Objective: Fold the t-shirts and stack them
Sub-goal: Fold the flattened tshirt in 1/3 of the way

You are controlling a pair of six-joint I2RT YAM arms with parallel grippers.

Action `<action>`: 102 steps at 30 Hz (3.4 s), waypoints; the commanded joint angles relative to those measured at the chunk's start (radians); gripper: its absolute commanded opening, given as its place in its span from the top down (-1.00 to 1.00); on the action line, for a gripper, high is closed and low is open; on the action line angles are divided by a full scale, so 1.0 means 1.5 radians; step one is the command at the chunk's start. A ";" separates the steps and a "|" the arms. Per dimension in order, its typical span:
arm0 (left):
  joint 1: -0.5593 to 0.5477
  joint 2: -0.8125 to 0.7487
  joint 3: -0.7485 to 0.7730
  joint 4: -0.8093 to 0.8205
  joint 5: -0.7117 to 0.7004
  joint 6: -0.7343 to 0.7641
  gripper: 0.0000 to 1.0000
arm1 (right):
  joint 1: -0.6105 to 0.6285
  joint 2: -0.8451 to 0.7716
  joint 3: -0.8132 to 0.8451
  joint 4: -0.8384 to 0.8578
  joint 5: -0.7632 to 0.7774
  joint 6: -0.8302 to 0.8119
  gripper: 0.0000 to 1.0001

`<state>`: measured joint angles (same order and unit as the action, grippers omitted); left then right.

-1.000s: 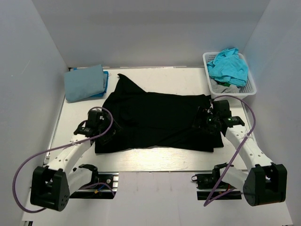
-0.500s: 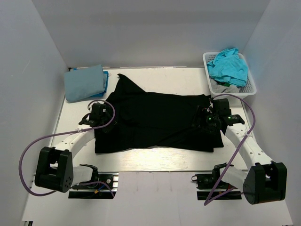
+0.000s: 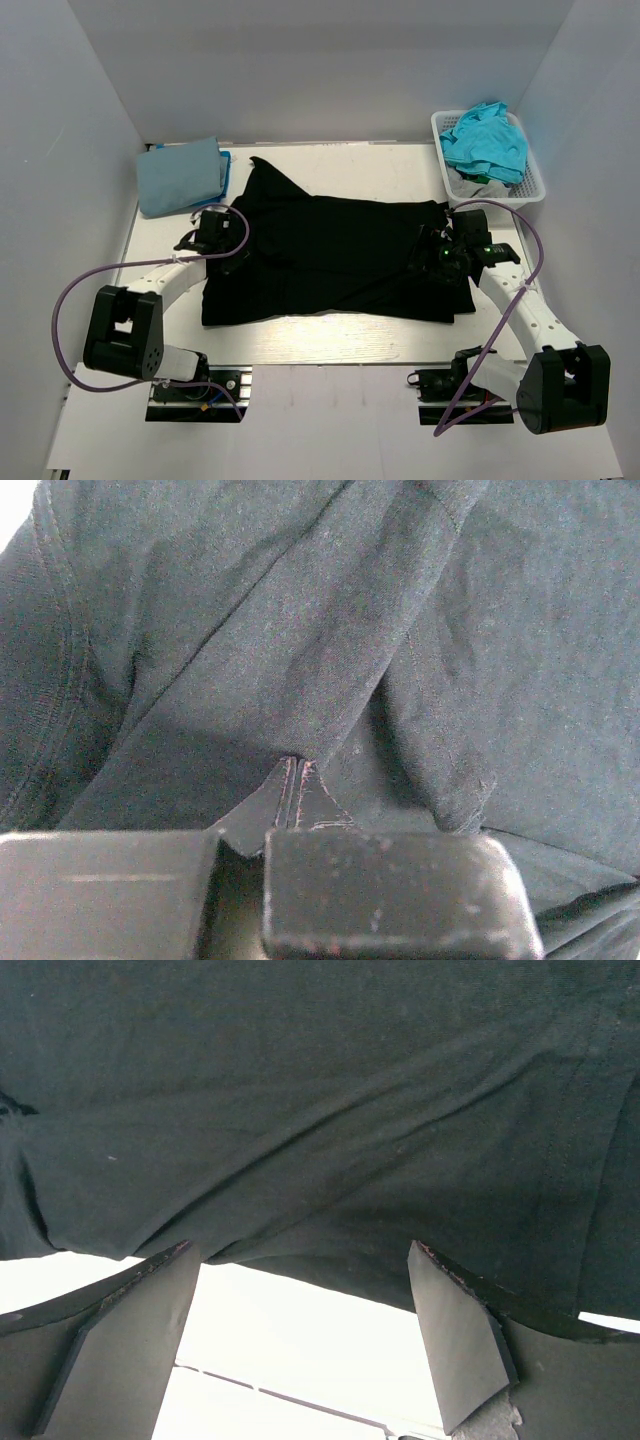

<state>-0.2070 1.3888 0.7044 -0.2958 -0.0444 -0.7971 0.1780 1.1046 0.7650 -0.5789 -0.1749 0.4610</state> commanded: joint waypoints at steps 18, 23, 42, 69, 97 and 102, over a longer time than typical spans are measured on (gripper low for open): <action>-0.061 0.025 0.199 -0.210 -0.090 0.261 -1.00 | 0.009 0.037 0.005 0.000 0.041 -0.035 -0.81; -0.100 0.114 0.216 -0.278 -0.104 0.340 -1.00 | 0.011 0.066 -0.004 0.019 0.031 -0.040 -0.81; -0.090 0.207 0.246 -0.229 -0.226 0.268 -1.00 | 0.010 0.112 0.029 0.024 0.011 -0.053 -0.81; -0.101 0.403 0.553 -0.235 -0.236 0.293 -1.00 | 0.012 0.083 0.051 0.012 0.048 -0.047 -0.81; -0.115 0.015 -0.026 -0.121 0.075 0.029 -1.00 | 0.035 0.066 -0.173 0.145 0.009 0.043 -0.81; -0.115 -0.056 -0.090 -0.236 0.094 -0.042 -1.00 | 0.038 -0.030 -0.242 0.081 0.011 0.111 -0.81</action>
<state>-0.3752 1.3296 0.6453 -0.4530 0.0433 -0.7692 0.2245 1.1084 0.4786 -0.3290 -0.1577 0.5430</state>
